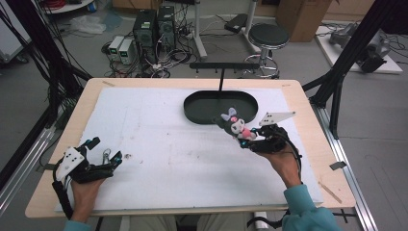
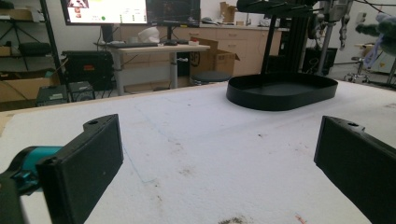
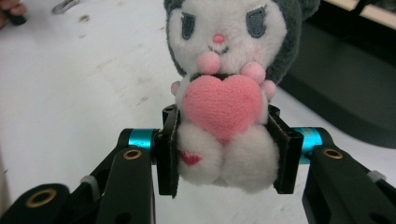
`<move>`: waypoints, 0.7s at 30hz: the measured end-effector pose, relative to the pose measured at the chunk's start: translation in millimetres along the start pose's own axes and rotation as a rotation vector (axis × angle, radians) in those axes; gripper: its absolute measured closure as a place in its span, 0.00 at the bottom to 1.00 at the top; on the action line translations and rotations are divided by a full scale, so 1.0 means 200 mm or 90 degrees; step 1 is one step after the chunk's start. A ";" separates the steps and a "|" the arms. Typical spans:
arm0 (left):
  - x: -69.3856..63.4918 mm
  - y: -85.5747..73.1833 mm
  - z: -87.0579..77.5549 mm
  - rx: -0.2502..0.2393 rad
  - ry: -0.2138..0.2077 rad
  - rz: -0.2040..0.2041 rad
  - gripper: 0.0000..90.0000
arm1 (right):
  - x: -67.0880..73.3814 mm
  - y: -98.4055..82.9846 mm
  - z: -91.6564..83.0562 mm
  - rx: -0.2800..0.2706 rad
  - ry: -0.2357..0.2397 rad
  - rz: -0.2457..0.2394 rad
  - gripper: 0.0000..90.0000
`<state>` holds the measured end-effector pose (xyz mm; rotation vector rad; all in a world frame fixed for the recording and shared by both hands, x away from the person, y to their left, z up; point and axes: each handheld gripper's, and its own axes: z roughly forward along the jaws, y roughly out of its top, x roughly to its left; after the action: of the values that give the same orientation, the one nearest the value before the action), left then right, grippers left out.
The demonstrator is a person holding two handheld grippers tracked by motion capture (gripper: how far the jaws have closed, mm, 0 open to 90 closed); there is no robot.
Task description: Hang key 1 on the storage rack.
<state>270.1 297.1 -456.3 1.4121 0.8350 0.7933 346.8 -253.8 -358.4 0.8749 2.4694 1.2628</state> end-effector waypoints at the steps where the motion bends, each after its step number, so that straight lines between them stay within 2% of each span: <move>1: 0.00 0.00 0.00 0.000 0.000 0.000 0.02 | -0.01 0.01 -0.01 -0.005 -0.006 0.004 0.61; 2: 0.00 0.00 0.00 0.000 0.001 -0.001 0.02 | -0.03 0.03 -0.02 -0.020 -0.016 0.010 0.61; 9: 0.00 0.00 0.00 0.000 0.001 0.000 0.02 | -0.09 0.08 -0.05 -0.047 -0.039 0.027 0.61; 10: 0.00 0.00 0.00 0.001 0.001 -0.001 0.02 | -0.11 0.10 -0.07 -0.060 -0.048 0.033 0.61; 17: 0.00 0.00 0.00 0.001 0.001 -0.002 0.02 | -0.18 0.16 -0.08 -0.083 -0.070 0.057 0.61; 21: 0.00 0.00 0.00 0.001 0.001 -0.002 0.02 | -0.19 0.19 -0.08 -0.085 -0.076 0.056 0.61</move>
<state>270.2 297.5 -456.3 1.4115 0.8384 0.7914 386.0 -270.4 -321.5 1.0035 2.2488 1.3455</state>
